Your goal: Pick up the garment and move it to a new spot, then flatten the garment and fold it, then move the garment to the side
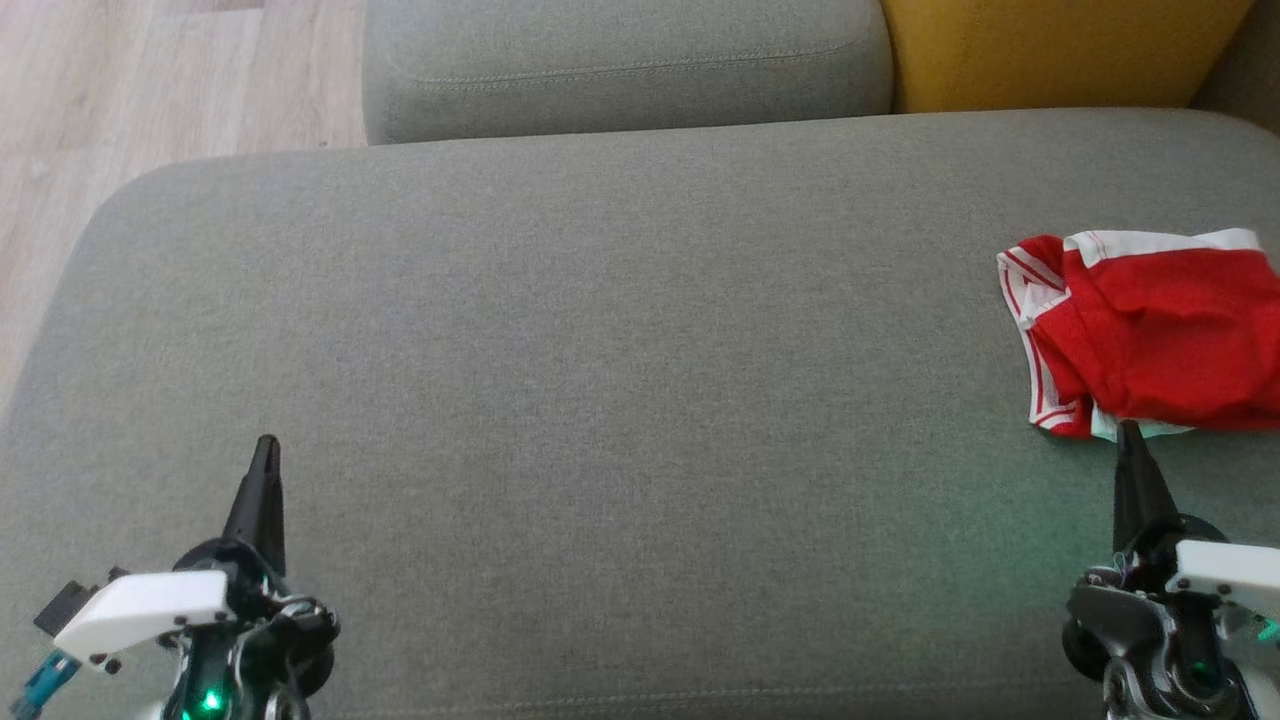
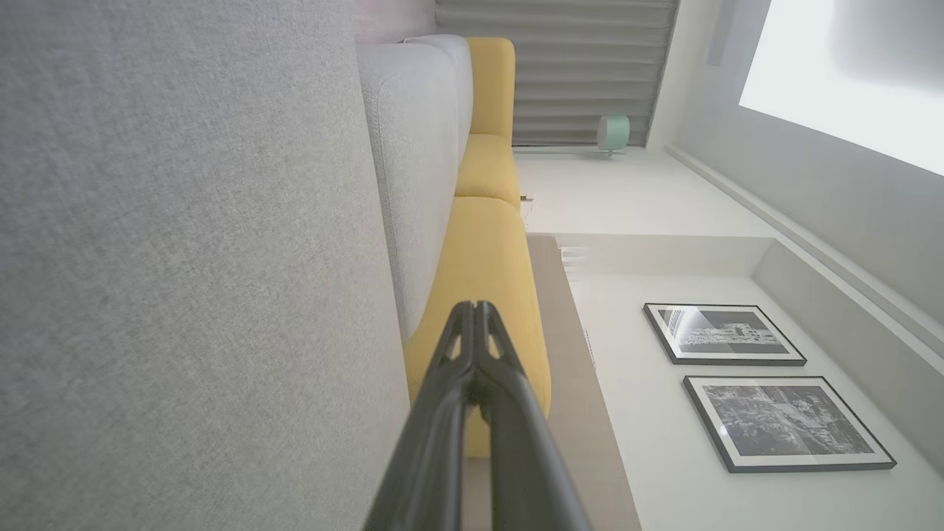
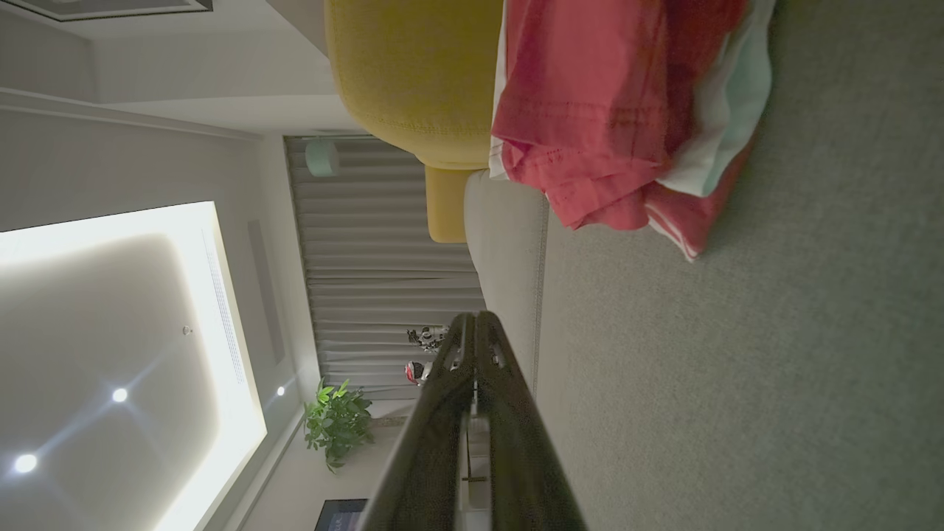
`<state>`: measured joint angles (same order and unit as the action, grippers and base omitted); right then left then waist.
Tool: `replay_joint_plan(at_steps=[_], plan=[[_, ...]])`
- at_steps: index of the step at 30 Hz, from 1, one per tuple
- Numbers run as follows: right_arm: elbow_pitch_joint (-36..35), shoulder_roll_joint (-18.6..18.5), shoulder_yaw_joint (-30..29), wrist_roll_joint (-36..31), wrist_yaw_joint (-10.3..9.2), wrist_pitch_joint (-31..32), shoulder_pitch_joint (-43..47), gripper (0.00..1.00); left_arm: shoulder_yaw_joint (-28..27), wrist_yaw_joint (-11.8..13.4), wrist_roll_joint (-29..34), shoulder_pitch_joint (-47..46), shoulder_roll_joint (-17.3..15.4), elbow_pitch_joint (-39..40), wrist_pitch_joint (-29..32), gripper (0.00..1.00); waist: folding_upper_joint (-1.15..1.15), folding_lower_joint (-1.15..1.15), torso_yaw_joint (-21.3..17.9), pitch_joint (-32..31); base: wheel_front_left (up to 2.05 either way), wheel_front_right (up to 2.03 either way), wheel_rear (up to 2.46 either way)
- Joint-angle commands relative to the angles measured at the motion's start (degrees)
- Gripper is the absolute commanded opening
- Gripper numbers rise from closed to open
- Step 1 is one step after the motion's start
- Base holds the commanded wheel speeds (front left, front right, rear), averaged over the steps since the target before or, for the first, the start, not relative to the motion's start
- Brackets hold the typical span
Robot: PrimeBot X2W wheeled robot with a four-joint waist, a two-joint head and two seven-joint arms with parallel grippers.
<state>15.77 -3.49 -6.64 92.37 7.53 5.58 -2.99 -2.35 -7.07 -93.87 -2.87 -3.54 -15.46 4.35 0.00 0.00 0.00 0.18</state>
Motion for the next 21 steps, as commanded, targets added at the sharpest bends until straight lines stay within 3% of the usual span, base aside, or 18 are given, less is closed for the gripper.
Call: replay_joint_plan(at_steps=[1, 21], plan=[[-1.79, 0.0, 0.94, 0.48, -0.04, 0.25, -3.11, 0.0, -1.96, -0.42, -0.14, -3.13, -0.93, 1.52, 0.36, 0.0, 0.0, 0.0, 0.0, 0.0, 0.0, 0.0, 0.0], [-1.78, 0.15, 0.73, 0.3, -0.04, 0.42, -3.13, 0.0, -2.44, -0.42, 0.26, -3.17, -0.59, 1.5, 0.75, 0.0, 0.0, 0.0, 0.0, 0.0, 0.0, 0.0, 0.0]])
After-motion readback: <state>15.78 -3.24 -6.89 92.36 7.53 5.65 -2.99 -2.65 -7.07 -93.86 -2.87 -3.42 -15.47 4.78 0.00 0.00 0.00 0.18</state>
